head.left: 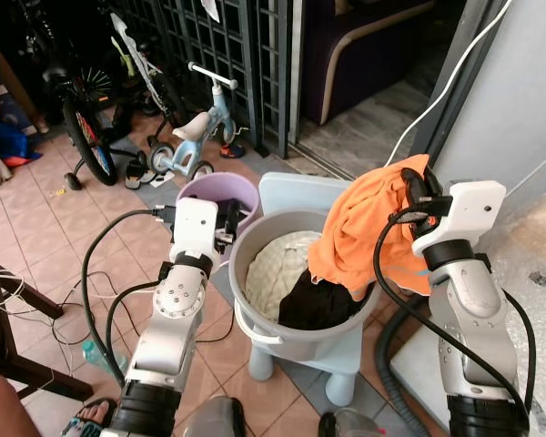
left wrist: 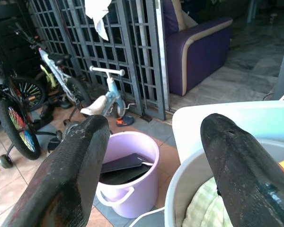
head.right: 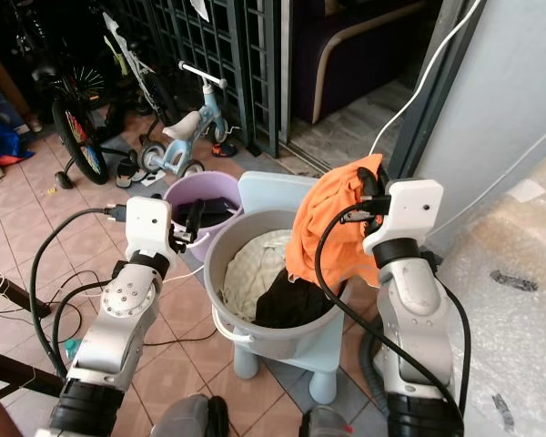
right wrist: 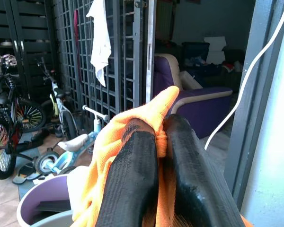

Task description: Clothes washing

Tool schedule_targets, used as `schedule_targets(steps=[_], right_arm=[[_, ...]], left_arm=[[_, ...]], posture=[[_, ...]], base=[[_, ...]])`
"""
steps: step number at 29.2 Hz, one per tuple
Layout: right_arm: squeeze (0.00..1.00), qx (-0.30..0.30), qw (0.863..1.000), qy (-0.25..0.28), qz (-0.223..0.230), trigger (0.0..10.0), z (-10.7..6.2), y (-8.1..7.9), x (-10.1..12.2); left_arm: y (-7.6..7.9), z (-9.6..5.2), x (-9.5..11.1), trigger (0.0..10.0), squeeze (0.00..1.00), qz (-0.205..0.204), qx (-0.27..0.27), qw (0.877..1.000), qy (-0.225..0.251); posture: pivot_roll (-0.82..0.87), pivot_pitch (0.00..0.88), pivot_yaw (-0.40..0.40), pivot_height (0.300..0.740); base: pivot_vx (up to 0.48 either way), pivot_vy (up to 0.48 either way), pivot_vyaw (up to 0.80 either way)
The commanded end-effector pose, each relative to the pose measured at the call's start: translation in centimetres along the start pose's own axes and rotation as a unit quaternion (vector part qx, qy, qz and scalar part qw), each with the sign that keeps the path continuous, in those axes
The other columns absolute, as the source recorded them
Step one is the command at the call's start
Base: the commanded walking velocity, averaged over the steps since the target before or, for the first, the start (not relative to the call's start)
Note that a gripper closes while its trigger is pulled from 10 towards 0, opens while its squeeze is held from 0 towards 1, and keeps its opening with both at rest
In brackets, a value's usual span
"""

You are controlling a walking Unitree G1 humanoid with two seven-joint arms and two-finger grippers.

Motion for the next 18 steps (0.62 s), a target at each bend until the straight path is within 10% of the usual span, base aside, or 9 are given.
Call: schedule_targets(steps=[1, 7, 8, 9, 10, 18], right_arm=[[0.00, 0.009, 1.000, 0.022, 0.000, 0.0, 0.6, -0.5, 1.3], [0.00, 0.013, 1.000, 0.016, -0.005, 0.0, 0.9, -0.6, 1.2], [0.00, 0.014, 1.000, 0.011, -0.008, 4.9, 1.0, -0.7, 1.1], [0.00, 0.015, 1.000, 0.009, -0.009, 4.9, 1.0, -0.8, 1.0], [0.00, 0.011, 1.000, 0.002, -0.015, 10.0, 1.0, -0.7, 0.8], [0.00, -0.006, 1.000, 0.001, -0.019, 10.0, 0.9, -0.4, 0.8]], left_arm=[[-0.3, 0.1, -0.1, 10.0, 0.00, 0.007, 0.005, 1.000, 0.000], [-0.3, 0.0, 0.0, 10.0, 0.00, 0.005, 0.006, 1.000, 0.002], [-0.2, 0.0, 0.0, 10.0, 0.00, 0.003, 0.005, 1.000, 0.003], [-0.2, -0.1, 0.0, 10.0, 0.00, 0.002, 0.004, 1.000, 0.003], [-0.1, -0.1, 0.0, 10.0, 0.00, 0.001, 0.003, 1.000, 0.004], [0.8, -0.9, 0.3, 10.0, 0.00, -0.032, -0.028, 0.999, 0.017]], posture=[[-0.07, 0.000, 0.061, 0.740], [-0.06, 0.000, 0.054, 0.740], [-0.06, 0.000, 0.052, 0.740], [-0.06, 0.000, 0.052, 0.740], [-0.06, 0.000, 0.049, 0.740], [-0.07, 0.000, 0.049, 0.740]], base=[[-0.270, 0.000, 0.00], [-0.045, 0.000, 0.00], [0.000, 0.000, 0.00], [0.000, 0.000, 0.00], [0.000, 0.000, 0.00], [0.000, 0.000, -0.73]])
Point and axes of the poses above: a point about 5 cm out from each wrist's last joint towards the gripper, its own z axis pointing out of the wrist towards the gripper, its own x axis along the axis of the wrist's last joint, y = z × x, the point moved 6 cm from there along z, pointing out of the wrist towards the gripper, and after that the axes turned 9 degrees about z, right-handed, at the moved point
